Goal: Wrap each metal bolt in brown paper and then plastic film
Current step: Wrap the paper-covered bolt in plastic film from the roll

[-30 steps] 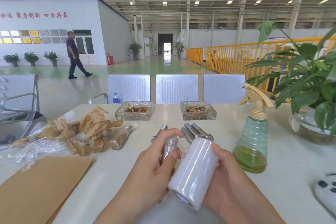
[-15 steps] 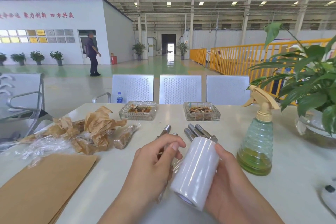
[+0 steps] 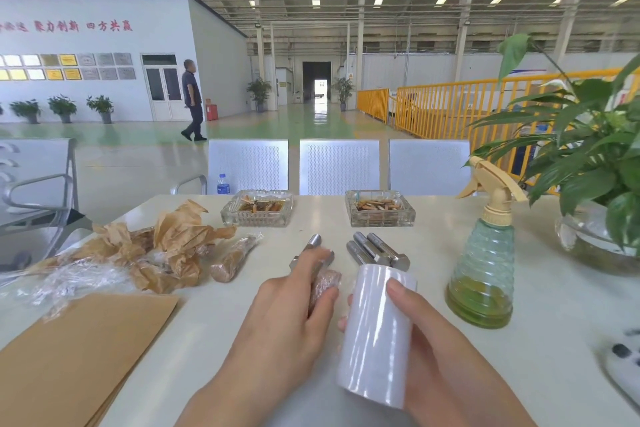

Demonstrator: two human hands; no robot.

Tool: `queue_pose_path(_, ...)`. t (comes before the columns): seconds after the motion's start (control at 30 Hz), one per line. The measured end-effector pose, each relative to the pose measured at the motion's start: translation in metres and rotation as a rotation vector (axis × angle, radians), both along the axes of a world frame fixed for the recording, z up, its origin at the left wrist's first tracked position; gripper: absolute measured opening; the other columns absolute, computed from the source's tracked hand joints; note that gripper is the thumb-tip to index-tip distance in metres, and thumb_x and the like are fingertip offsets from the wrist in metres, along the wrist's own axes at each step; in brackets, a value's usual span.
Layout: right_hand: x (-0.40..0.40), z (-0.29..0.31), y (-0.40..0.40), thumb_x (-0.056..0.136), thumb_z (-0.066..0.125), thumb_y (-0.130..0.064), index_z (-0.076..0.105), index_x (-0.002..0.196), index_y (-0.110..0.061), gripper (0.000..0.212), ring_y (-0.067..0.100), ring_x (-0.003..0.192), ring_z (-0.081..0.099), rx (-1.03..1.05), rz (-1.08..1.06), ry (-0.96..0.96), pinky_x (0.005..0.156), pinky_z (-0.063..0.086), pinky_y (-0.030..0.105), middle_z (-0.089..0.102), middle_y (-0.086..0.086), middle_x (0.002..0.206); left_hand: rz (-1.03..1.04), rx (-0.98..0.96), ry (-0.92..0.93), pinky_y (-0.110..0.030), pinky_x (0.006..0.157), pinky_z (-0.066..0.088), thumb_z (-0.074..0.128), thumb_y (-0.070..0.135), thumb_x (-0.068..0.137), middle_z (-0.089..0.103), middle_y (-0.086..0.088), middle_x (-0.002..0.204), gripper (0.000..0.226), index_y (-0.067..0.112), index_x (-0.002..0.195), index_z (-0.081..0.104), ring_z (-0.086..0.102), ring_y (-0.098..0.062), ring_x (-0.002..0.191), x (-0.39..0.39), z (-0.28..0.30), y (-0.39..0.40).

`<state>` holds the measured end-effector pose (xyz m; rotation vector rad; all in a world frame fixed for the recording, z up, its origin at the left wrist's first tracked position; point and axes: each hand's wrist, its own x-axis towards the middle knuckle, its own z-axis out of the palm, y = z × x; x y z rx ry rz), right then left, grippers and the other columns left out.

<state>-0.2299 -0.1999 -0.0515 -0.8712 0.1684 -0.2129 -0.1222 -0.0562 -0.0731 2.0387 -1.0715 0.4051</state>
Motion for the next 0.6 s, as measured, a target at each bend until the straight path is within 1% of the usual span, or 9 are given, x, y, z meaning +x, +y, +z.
queue_pose_path(0.07, -0.002, -0.001, 0.0, 0.095, 0.06, -0.01, 0.073, 0.049, 0.005, 0.05, 0.016, 0.041, 0.068, 0.01, -0.035, 0.034, 0.033, 0.047, 0.018, 0.07, 0.017, 0.054, 0.054, 0.051, -0.051, -0.028, 0.066, 0.048, 0.047, 0.046, 0.099, 0.057, 0.02, 0.07, 0.034, 0.045, 0.133, 0.048, 0.059, -0.007, 0.075, -0.002, 0.002, 0.0)
queue_pose_path(0.1, -0.005, -0.002, 0.001, 0.092, 0.068, -0.01, 0.076, 0.059, 0.007, 0.038, 0.017, 0.048, 0.072, 0.032, 0.019, -0.006, 0.038, 0.052, 0.019, 0.073, 0.019, 0.062, 0.052, 0.07, -0.051, -0.033, 0.072, 0.053, 0.044, 0.047, 0.1, 0.061, 0.022, 0.082, 0.036, 0.046, 0.135, 0.047, 0.063, -0.006, 0.082, -0.004, 0.005, 0.0)
queue_pose_path(0.13, -0.007, 0.004, 0.005, 0.079, 0.078, -0.01, 0.079, 0.077, 0.01, 0.02, 0.022, 0.062, 0.076, 0.057, 0.078, -0.023, 0.049, 0.059, 0.025, 0.076, 0.022, 0.077, 0.038, 0.084, -0.044, -0.036, 0.077, 0.055, 0.042, 0.048, 0.101, 0.065, 0.024, 0.095, 0.038, 0.047, 0.139, 0.046, 0.065, -0.007, 0.092, -0.006, 0.006, 0.0)
queue_pose_path(0.23, -0.004, 0.005, 0.006, 0.053, 0.095, -0.008, 0.077, 0.089, 0.012, 0.045, 0.034, 0.066, 0.076, 0.081, 0.018, -0.036, 0.05, 0.061, 0.04, 0.076, 0.024, 0.087, 0.012, 0.077, -0.024, -0.035, 0.091, 0.054, 0.038, 0.048, 0.102, 0.063, 0.028, 0.124, 0.044, 0.047, 0.146, 0.044, 0.062, -0.001, 0.113, -0.008, 0.009, -0.001)
queue_pose_path(0.33, -0.01, 0.006, 0.0, 0.088, 0.062, -0.019, 0.08, 0.064, 0.002, 0.037, 0.026, 0.052, 0.073, 0.062, -0.046, 0.011, 0.037, 0.053, 0.029, 0.076, 0.018, 0.07, 0.003, -0.006, 0.074, -0.016, 0.093, 0.047, 0.037, 0.039, 0.099, 0.065, 0.037, 0.11, 0.047, 0.045, 0.143, 0.052, 0.058, 0.012, 0.11, -0.009, 0.01, -0.003)
queue_pose_path(0.43, -0.009, 0.013, -0.005, 0.091, 0.054, -0.011, 0.079, 0.066, 0.003, 0.039, 0.026, 0.048, 0.071, 0.008, -0.077, 0.077, 0.038, 0.053, 0.027, 0.073, 0.02, 0.064, -0.044, -0.101, 0.216, -0.006, 0.069, 0.041, 0.045, 0.026, 0.104, 0.066, 0.023, 0.079, 0.041, 0.048, 0.135, 0.06, 0.06, 0.007, 0.075, -0.005, 0.008, -0.003)
queue_pose_path(0.5, -0.016, 0.016, -0.007, 0.105, 0.038, -0.003, 0.074, 0.092, 0.013, 0.041, 0.023, 0.049, 0.068, -0.071, -0.066, 0.035, 0.065, 0.059, 0.022, 0.072, 0.024, 0.071, -0.096, -0.184, 0.357, -0.01, 0.065, 0.041, 0.054, 0.022, 0.103, 0.064, 0.014, 0.075, 0.04, 0.048, 0.133, 0.06, 0.055, 0.001, 0.066, -0.003, 0.008, -0.002)
queue_pose_path(0.57, -0.022, 0.022, -0.012, 0.108, 0.038, -0.012, 0.051, 0.133, 0.014, 0.039, 0.013, 0.078, 0.069, -0.07, -0.224, 0.073, 0.11, 0.039, 0.029, 0.064, 0.029, 0.121, -0.162, -0.298, 0.585, -0.015, 0.069, 0.044, 0.067, 0.023, 0.097, 0.071, 0.006, 0.082, 0.037, 0.037, 0.131, 0.062, 0.058, -0.007, 0.07, -0.001, 0.011, -0.002)
queue_pose_path(0.6, -0.024, 0.024, -0.011, 0.107, 0.039, -0.012, 0.045, 0.139, 0.013, 0.041, 0.024, 0.099, 0.067, -0.08, -0.188, 0.083, 0.115, 0.032, 0.037, 0.056, 0.028, 0.134, -0.18, -0.346, 0.709, -0.02, 0.073, 0.046, 0.075, 0.026, 0.091, 0.075, -0.002, 0.087, 0.035, 0.033, 0.125, 0.067, 0.06, -0.012, 0.074, 0.0, 0.014, -0.002)
